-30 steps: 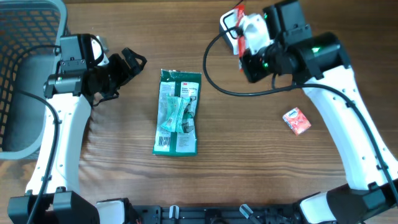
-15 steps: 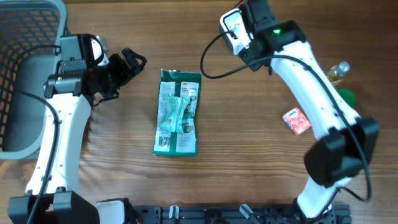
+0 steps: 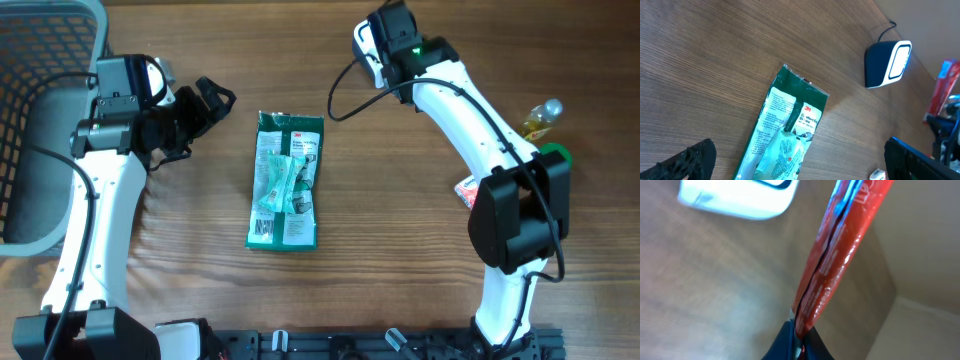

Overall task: Scan the item barcode
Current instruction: 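Carry the red tube to the right side near the green-capped jar, then lower the red tube beside the Kleenex pack and open the right gripper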

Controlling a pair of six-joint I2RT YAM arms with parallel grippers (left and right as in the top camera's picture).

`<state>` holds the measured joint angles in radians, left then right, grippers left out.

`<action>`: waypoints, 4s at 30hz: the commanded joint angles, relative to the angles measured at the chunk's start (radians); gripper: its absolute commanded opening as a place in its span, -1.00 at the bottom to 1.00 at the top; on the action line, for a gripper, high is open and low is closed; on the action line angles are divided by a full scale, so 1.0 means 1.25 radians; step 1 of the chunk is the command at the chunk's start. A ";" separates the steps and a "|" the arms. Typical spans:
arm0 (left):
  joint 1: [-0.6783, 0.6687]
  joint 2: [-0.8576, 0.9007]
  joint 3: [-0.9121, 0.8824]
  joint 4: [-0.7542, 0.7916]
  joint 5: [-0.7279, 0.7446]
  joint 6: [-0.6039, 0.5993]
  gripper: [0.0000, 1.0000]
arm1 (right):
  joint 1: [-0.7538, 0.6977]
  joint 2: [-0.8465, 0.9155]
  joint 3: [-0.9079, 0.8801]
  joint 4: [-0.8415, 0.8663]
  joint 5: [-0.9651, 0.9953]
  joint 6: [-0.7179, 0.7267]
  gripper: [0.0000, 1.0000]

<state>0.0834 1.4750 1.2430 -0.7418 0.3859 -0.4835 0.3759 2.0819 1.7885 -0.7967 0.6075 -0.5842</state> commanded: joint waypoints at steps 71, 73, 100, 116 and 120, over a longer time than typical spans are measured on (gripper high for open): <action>0.003 -0.015 0.011 -0.001 -0.005 0.007 1.00 | -0.178 -0.271 -0.237 -0.508 -0.330 0.489 -0.91; 0.003 -0.015 0.011 -0.001 -0.005 0.007 1.00 | -0.188 -0.271 -0.293 -0.475 -0.306 0.487 -0.91; 0.003 -0.015 0.011 -0.001 -0.005 0.007 1.00 | -0.197 -0.271 -0.557 -0.187 -0.144 0.406 -0.45; 0.003 -0.015 0.011 -0.001 -0.005 0.007 1.00 | -0.197 -0.271 -0.558 -0.118 -0.492 0.562 -0.91; 0.003 -0.015 0.011 -0.001 -0.005 0.007 1.00 | -0.197 -0.270 -0.565 -0.129 -0.495 0.594 -0.91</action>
<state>0.0834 1.4750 1.2430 -0.7444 0.3859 -0.4835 0.1318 1.7370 1.1000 -0.9512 0.0406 0.0891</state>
